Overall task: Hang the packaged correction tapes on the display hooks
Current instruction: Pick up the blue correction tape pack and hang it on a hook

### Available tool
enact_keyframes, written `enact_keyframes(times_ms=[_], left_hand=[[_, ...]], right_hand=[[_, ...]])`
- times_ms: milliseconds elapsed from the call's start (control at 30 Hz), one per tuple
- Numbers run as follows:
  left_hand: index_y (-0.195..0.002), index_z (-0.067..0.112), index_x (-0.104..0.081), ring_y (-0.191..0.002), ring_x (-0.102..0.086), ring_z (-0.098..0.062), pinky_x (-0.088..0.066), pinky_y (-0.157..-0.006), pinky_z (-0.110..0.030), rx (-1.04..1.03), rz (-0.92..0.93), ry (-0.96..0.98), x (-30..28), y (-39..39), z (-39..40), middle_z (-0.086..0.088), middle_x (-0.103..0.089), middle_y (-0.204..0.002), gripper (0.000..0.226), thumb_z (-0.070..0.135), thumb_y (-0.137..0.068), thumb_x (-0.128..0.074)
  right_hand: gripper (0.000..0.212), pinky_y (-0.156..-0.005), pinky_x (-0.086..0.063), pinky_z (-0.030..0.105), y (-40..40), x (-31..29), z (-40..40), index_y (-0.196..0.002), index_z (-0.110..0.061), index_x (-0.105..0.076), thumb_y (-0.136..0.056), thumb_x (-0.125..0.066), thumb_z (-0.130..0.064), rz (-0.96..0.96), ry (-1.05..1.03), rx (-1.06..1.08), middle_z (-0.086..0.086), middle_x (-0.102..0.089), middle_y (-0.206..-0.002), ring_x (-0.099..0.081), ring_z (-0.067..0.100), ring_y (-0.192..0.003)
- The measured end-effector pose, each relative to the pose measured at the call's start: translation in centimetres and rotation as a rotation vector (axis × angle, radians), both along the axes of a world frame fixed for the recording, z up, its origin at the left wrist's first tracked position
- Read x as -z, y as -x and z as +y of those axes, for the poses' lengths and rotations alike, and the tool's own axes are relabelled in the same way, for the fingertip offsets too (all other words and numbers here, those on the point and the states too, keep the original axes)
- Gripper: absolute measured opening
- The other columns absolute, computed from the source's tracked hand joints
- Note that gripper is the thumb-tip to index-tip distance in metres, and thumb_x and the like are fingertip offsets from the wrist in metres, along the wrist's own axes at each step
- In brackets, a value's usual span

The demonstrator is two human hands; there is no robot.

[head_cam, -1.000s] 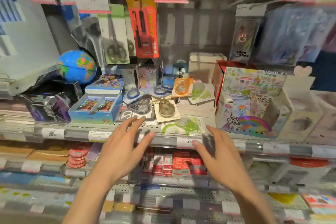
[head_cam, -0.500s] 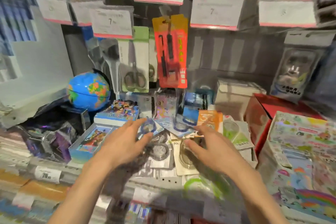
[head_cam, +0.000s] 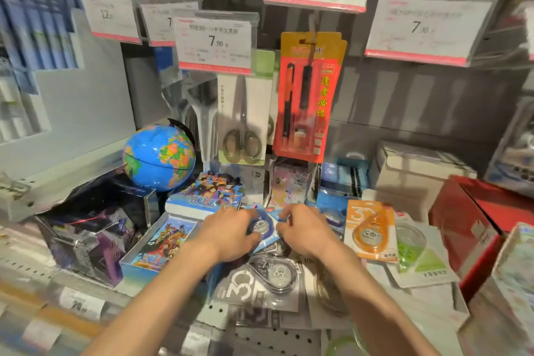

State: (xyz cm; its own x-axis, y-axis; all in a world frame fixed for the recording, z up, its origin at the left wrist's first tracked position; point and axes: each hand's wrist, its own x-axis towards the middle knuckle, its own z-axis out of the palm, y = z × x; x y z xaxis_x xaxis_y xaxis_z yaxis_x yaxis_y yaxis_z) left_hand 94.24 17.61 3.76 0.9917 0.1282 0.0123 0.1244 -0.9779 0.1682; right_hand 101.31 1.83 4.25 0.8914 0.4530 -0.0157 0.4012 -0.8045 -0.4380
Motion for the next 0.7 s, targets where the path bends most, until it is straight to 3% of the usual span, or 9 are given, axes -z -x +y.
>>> enact_keyframes(times_ms=[133, 233, 333, 467, 600, 700], left_hand=[[-0.136, 0.029, -0.053, -0.115, -0.062, -0.028, -0.053, -0.089, -0.040, -0.020, -0.018, 0.055, 0.1, 0.0, 0.0, 0.000, -0.071, -0.117, 0.047, 0.048, -0.093, -0.056], [-0.137, 0.029, -0.053, -0.116, -0.063, -0.025, -0.053, -0.091, -0.039, -0.034, -0.051, 0.110, 0.0, 0.6, 0.1, 0.002, -0.070, -0.122, 0.051, 0.050, -0.091, -0.059], [-0.139, 0.030, -0.052, -0.105, -0.064, -0.020, -0.053, -0.091, -0.039, -0.042, -0.097, 0.222, 0.2, 1.0, 0.2, 0.005, -0.069, -0.120, 0.056, 0.050, -0.089, -0.063], [-0.135, 0.033, -0.056, -0.092, -0.066, -0.010, -0.054, -0.089, -0.032, -0.046, -0.194, 0.477, 0.3, 1.6, -0.3, 0.015, -0.070, -0.120, 0.050, 0.038, -0.087, -0.068], [-0.128, 0.028, -0.060, -0.109, -0.063, 0.000, -0.051, -0.099, -0.030, -0.026, -0.310, 0.716, 0.5, 1.5, -1.3, 0.018, -0.068, -0.118, 0.037, 0.022, -0.092, -0.065], [-0.124, 0.028, -0.062, -0.098, -0.061, 0.006, -0.045, -0.081, -0.007, -0.065, -0.431, 0.778, 0.6, 1.0, -2.2, 0.010, -0.065, -0.119, 0.036, 0.019, -0.091, -0.070]], right_hand=[[0.032, -0.089, -0.054, 0.034, -0.4, 0.6, 0.5, -0.120, -0.018, -0.060, -0.089, -0.055, -0.012, 0.132, -0.134, 0.084, 0.006, -0.069, -0.108, -0.068, 0.026, -0.100], [0.034, -0.085, -0.059, 0.050, -0.5, 1.0, 0.5, -0.119, -0.016, -0.059, -0.087, -0.057, -0.004, 0.295, -0.342, 0.155, 0.008, -0.070, -0.098, -0.075, 0.023, -0.084], [0.035, -0.083, -0.057, 0.059, -0.4, 0.8, 0.1, -0.120, -0.009, -0.058, -0.088, -0.059, 0.005, 0.482, -0.605, 0.209, 0.014, -0.067, -0.106, -0.076, 0.022, -0.075], [0.042, -0.068, -0.063, 0.032, 0.3, 0.0, -1.4, -0.124, -0.002, -0.055, -0.087, -0.053, 0.017, 0.552, -0.803, 0.226, 0.019, -0.064, -0.117, -0.070, 0.028, -0.093], [0.043, -0.067, -0.063, 0.033, 1.3, -0.8, -4.0, -0.123, -0.001, -0.055, -0.087, -0.050, 0.021, 0.516, -0.922, 0.237, 0.019, -0.066, -0.114, -0.070, 0.020, -0.083], [0.044, -0.061, -0.061, 0.030, 2.1, -1.0, -5.8, -0.123, -0.003, -0.057, -0.087, -0.051, 0.022, 0.477, -0.997, 0.236, 0.014, -0.065, -0.109, -0.070, 0.014, -0.076]])
